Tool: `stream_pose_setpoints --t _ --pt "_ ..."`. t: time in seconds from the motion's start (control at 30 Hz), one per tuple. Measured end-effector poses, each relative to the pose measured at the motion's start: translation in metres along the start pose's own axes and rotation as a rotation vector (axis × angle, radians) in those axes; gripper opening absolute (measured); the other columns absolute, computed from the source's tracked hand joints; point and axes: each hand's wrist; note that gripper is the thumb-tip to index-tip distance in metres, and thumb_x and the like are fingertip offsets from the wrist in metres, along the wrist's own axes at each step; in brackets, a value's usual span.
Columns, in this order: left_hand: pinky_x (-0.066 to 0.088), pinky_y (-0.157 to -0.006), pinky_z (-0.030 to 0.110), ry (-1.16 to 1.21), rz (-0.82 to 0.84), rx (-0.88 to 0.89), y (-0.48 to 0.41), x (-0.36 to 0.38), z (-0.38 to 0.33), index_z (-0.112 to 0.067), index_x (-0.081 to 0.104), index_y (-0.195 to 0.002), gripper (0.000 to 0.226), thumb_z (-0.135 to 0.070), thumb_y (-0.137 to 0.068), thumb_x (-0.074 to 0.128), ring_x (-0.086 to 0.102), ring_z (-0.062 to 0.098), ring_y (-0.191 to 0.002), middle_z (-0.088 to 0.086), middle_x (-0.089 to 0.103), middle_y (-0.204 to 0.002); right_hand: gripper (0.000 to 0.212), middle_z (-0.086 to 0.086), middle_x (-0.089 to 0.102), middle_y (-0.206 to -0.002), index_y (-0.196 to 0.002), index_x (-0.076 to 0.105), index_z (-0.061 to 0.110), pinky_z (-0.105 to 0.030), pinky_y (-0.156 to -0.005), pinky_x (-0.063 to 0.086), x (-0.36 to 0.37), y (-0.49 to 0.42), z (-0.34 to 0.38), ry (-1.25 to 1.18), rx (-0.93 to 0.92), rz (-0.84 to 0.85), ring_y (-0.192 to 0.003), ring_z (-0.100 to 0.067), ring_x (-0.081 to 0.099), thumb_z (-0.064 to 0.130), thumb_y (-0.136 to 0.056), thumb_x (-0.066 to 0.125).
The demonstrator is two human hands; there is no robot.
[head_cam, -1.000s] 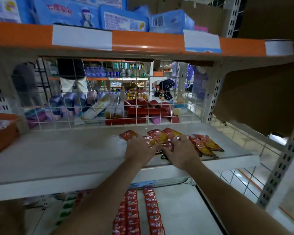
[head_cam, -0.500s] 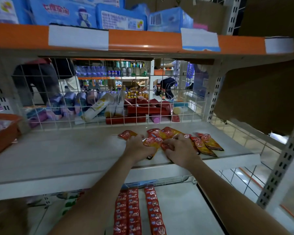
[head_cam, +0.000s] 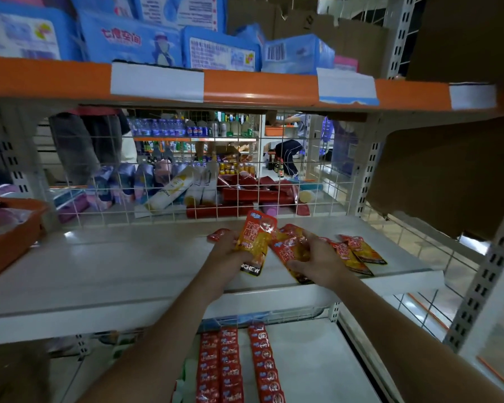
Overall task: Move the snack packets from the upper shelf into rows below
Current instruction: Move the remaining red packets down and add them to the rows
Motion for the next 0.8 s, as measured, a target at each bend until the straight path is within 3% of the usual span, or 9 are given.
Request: stream_pose_setpoints --t 0.07,0.23,0.33,0.43,0.57,0.67,0.8 --pt "0.048 -0.065 0.014 0.0 0.024 0.039 0.003 0.002 -0.001 -0.023 0.06 -0.104 0.038 0.009 -0.083 0.063 0.068 0.002 -0.083 -0.004 0.072 -0.098 0.072 -0.004 0.056 -0.133 -0.146 0.04 0.018 -0.037 -0.103 0.045 -0.001 0.002 0.004 -0.026 -0.011 -0.022 -0.123 -0.025 0.053 0.023 -0.084 0.077" --pt "0.05 -0.077 0.029 0.047 0.027 0.069 0.002 0.001 0.004 -0.019 0.058 -0.106 0.035 0.007 -0.084 0.065 0.069 0.019 -0.099 0.006 0.072 -0.109 0.042 -0.006 0.063 -0.112 -0.126 0.046 0.013 -0.03 -0.078 0.046 -0.001 -0.002 0.008 -0.173 -0.019 -0.083 -0.105 -0.027 0.062 0.019 -0.091 0.069" --pt "0.053 -0.088 0.037 0.055 0.036 0.069 -0.001 0.0 0.006 -0.019 0.057 -0.109 0.037 0.007 -0.083 0.066 0.069 0.021 -0.102 0.007 0.072 -0.11 0.039 -0.003 0.066 -0.109 -0.12 0.049 0.02 -0.038 -0.087 0.052 -0.001 -0.004 0.012 -0.388 0.022 -0.111 -0.102 -0.025 0.064 0.012 -0.088 0.069" --pt "0.052 -0.08 0.028 0.069 0.037 0.08 -0.001 0.0 0.005 -0.018 0.059 -0.106 0.033 0.007 -0.085 0.065 0.069 0.016 -0.098 0.005 0.073 -0.108 0.04 -0.002 0.068 -0.108 -0.115 0.055 0.02 -0.046 -0.094 0.052 -0.005 -0.004 0.014 -0.503 0.033 -0.106 -0.1 -0.024 0.066 0.003 -0.082 0.071" --pt "0.052 -0.072 0.021 0.077 0.003 0.109 0.004 0.0 0.001 -0.017 0.062 -0.103 0.026 0.003 -0.087 0.068 0.071 0.013 -0.09 0.004 0.074 -0.102 0.042 -0.005 0.071 -0.102 -0.113 0.06 0.013 -0.039 -0.084 0.055 -0.015 0.006 0.012 -0.575 0.013 -0.068 -0.094 -0.024 0.068 -0.008 -0.078 0.072" --pt "0.054 -0.074 0.025 0.115 -0.003 0.109 0.008 0.0 -0.003 -0.013 0.065 -0.104 0.027 0.005 -0.085 0.07 0.072 0.021 -0.093 0.007 0.076 -0.1 0.036 -0.011 0.072 -0.099 -0.11 0.061 0.006 -0.032 -0.073 0.051 -0.021 0.016 0.009 -0.586 -0.005 -0.026 -0.085 -0.023 0.068 -0.009 -0.079 0.073" --pt "0.053 -0.071 0.029 0.154 0.03 0.06 0.026 0.002 -0.009 -0.014 0.063 -0.101 0.028 0.008 -0.084 0.067 0.071 0.022 -0.097 0.008 0.074 -0.104 0.027 -0.008 0.075 -0.09 -0.101 0.067 0.009 -0.033 -0.074 0.055 -0.03 0.037 0.007 -0.586 -0.032 -0.02 -0.081 -0.022 0.071 -0.006 -0.08 0.075"
Point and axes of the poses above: each hand's wrist, its own y-axis away from the middle knuckle, its own x-axis out of the palm, z = x × y
